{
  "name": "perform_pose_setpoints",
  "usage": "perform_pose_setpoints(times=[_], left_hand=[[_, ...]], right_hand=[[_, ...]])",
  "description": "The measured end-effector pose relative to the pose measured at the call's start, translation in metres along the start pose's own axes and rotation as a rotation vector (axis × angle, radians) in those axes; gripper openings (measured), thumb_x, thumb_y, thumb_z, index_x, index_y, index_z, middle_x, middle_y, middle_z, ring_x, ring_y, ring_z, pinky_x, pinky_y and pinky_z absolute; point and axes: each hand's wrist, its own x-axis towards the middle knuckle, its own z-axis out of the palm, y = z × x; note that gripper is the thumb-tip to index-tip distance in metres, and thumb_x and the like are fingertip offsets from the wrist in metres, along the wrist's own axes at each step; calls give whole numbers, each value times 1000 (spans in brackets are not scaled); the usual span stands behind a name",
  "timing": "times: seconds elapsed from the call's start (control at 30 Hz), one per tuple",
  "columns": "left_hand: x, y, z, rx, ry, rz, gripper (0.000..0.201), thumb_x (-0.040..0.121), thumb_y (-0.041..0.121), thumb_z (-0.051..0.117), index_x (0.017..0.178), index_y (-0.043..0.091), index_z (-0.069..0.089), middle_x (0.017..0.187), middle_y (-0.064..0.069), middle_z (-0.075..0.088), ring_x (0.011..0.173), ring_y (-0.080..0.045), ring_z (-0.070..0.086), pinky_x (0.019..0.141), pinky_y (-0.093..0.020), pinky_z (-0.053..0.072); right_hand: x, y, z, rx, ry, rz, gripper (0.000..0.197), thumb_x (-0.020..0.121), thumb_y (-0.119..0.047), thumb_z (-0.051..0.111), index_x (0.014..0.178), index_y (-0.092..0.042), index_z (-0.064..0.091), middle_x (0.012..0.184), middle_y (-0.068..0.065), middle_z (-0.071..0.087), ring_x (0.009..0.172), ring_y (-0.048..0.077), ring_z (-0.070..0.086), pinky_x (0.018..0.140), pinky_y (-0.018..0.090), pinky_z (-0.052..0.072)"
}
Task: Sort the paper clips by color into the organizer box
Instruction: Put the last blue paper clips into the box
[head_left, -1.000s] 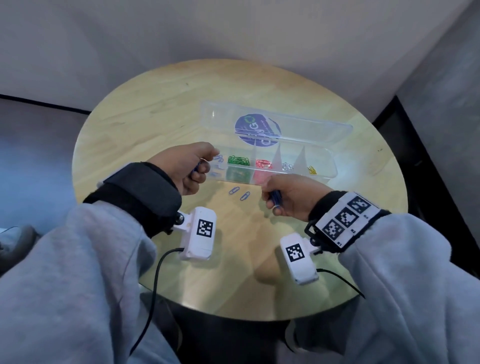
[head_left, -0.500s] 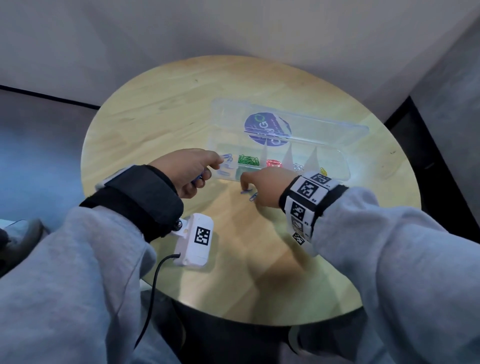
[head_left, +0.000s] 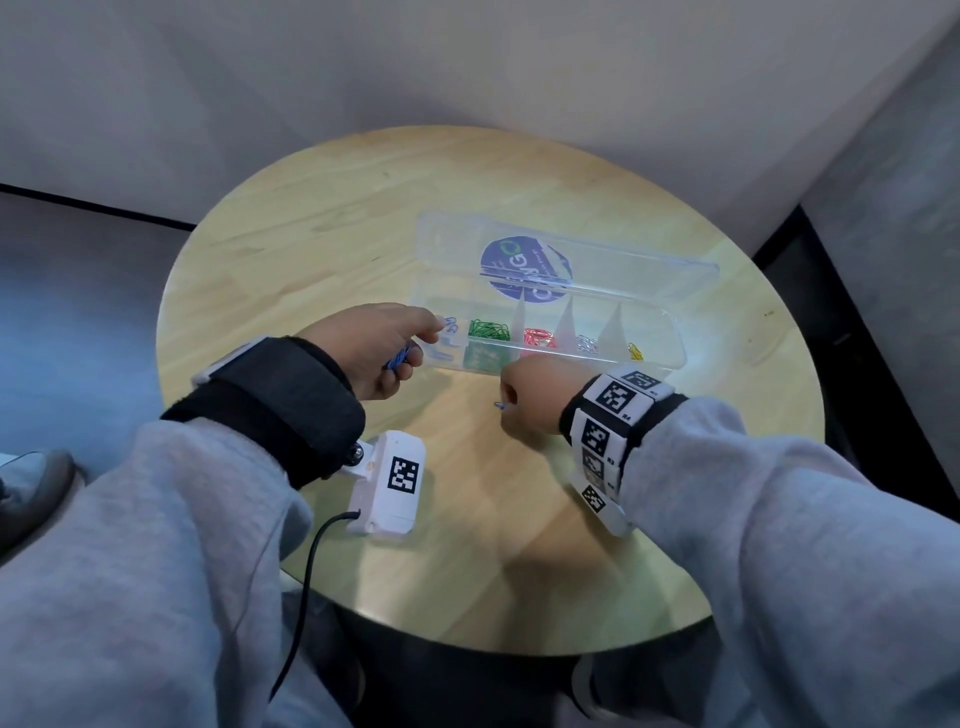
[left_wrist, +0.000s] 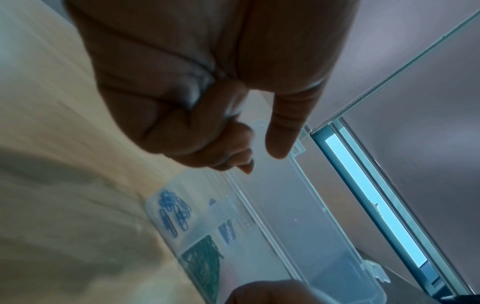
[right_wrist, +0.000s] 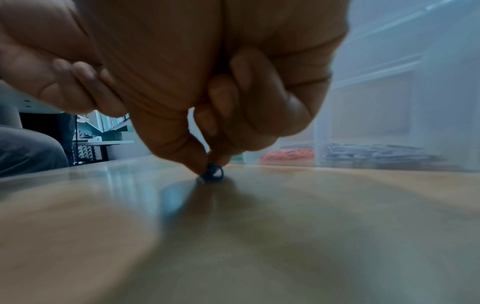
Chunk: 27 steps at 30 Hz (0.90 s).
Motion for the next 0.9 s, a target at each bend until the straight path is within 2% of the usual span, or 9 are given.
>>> perform_pose_setpoints(times=[0.13, 0.23, 0.37, 0.53, 0.57, 0.63, 0.7, 0.83, 0.9], left_hand=[[2, 7, -3, -207, 20, 31, 22, 92, 28, 54, 76, 13, 52, 67, -3, 47, 49, -10, 46, 37, -12, 40], [5, 16, -8, -425, 17, 69, 24, 93, 31, 50, 78, 11, 51, 76, -8, 52, 64, -16, 55, 55, -18, 52], [10, 27, -9, -585, -28, 112, 31, 93, 37, 46, 84, 9, 54, 89, -14, 54, 84, -23, 57, 83, -29, 49], [14, 38, 0, -554, -82, 161, 39, 93, 45, 41, 91, 10, 57, 101, -13, 48, 80, -20, 52, 83, -27, 44], [15, 38, 1, -555, -85, 169, 40, 93, 46, 40, 94, 10, 57, 110, -16, 48, 87, -20, 54, 91, -30, 43], [16, 39, 3, -548, -80, 177, 41, 94, 46, 38, 104, 10, 55, 138, -22, 40, 125, -25, 47, 109, -35, 31], [16, 39, 4, -518, -55, 185, 37, 95, 45, 39, 107, 13, 55, 145, -18, 37, 139, -25, 33, 110, -33, 29], [20, 35, -1, -454, 100, 251, 11, 92, 33, 52, 93, 22, 56, 109, -1, 52, 109, -15, 49, 87, -26, 39], [22, 31, -5, -369, 201, 327, 5, 91, 28, 53, 96, 26, 53, 102, 3, 51, 96, -12, 49, 85, -26, 38]], right_hand=[[-6, 2, -9, 16, -58, -7, 19, 89, -29, 51, 85, -14, 61, 88, 0, 60, 83, 20, 58, 74, 29, 49], [-12, 7, -36, 255, -57, -21, 17, 88, -26, 56, 76, -14, 57, 68, -1, 51, 60, 16, 47, 63, 26, 40], [-9, 7, -67, 896, -19, 70, 3, 87, -9, 54, 85, -7, 55, 59, 5, 42, 50, 17, 35, 45, 21, 30], [10, 3, -76, 1260, 0, 170, 20, 87, -3, 54, 69, -8, 47, 59, 4, 40, 48, 13, 34, 34, 15, 27], [12, 1, -77, 1271, -3, 175, 21, 87, -3, 53, 68, -8, 47, 59, 4, 41, 48, 13, 35, 34, 15, 28], [16, -3, -77, 1287, -14, 183, 22, 88, -3, 53, 68, -8, 47, 60, 4, 41, 48, 12, 36, 33, 15, 31], [19, -8, -79, 1293, -19, 181, 21, 88, -3, 52, 69, -7, 47, 61, 5, 42, 49, 13, 37, 34, 14, 32], [25, -21, -84, 1278, -7, 186, 22, 90, 1, 49, 70, -6, 43, 62, 7, 41, 50, 16, 40, 39, 16, 38], [31, -27, -84, 1293, -13, 185, 18, 91, 1, 48, 74, -5, 46, 62, 9, 43, 55, 20, 46, 61, 23, 52]])
